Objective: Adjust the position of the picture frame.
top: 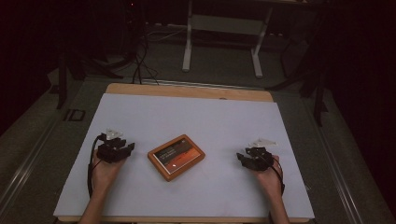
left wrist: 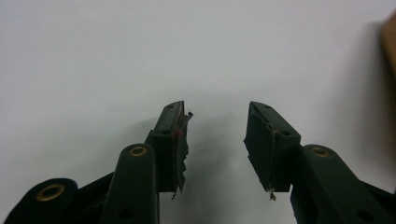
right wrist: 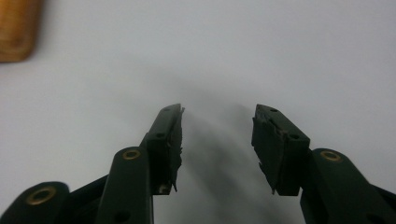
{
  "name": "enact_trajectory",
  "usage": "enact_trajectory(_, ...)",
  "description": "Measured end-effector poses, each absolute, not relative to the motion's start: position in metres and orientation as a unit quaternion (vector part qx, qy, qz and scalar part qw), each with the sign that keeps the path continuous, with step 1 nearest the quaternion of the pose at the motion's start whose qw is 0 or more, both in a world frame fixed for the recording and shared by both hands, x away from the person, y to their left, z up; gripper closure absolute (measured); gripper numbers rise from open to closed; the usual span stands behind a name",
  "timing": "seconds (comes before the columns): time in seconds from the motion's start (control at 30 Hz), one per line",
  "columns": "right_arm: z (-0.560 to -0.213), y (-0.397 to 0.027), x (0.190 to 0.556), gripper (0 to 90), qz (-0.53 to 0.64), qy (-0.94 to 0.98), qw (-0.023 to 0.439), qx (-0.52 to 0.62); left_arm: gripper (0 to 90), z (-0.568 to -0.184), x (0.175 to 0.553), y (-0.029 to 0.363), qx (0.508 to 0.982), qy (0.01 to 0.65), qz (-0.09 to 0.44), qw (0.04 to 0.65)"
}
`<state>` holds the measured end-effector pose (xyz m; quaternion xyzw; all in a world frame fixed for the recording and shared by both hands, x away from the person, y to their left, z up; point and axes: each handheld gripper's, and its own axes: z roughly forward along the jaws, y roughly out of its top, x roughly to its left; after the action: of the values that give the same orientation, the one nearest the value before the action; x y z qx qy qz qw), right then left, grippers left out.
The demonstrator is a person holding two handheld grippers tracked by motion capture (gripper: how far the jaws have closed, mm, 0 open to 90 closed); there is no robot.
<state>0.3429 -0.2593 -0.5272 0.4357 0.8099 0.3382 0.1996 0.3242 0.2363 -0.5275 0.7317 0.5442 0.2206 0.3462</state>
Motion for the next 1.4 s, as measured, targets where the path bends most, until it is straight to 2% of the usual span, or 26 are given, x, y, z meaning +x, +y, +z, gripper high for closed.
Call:
enact_trajectory(0.13,-0.526,-0.251,0.340,52.5,0.337,0.820,0.206,0.414,61.3,-0.523,0.319,0.232,0.752,0.512,0.199,0.364)
enact_trajectory(0.27,-0.527,-0.248,0.340,52.5,0.340,0.821,0.205,0.411,66.0,-0.517,0.310,0.227,0.764,0.485,0.199,0.375)
enact_trajectory(0.6,-0.526,-0.235,0.339,57.8,0.357,0.823,0.189,0.400,68.1,-0.512,0.297,0.221,0.778,0.452,0.159,0.407)
enact_trajectory(0.9,-0.523,-0.215,0.347,67.0,0.378,0.826,0.163,0.384,71.0,-0.514,0.284,0.218,0.776,0.444,0.142,0.425)
enact_trajectory(1.0,-0.523,-0.210,0.351,73.9,0.387,0.824,0.155,0.383,76.7,-0.513,0.279,0.216,0.781,0.432,0.137,0.430)
enact_trajectory(1.13,-0.523,-0.203,0.357,89.5,0.396,0.823,0.147,0.379,86.7,-0.514,0.276,0.210,0.791,0.414,0.131,0.432)
enact_trajectory(1.2,-0.524,-0.197,0.361,89.8,0.400,0.825,0.138,0.375,89.6,-0.514,0.276,0.207,0.793,0.409,0.128,0.433)
enact_trajectory(1.4,-0.527,-0.179,0.373,89.8,0.401,0.829,0.118,0.371,90.0,-0.515,0.276,0.198,0.803,0.394,0.126,0.428)
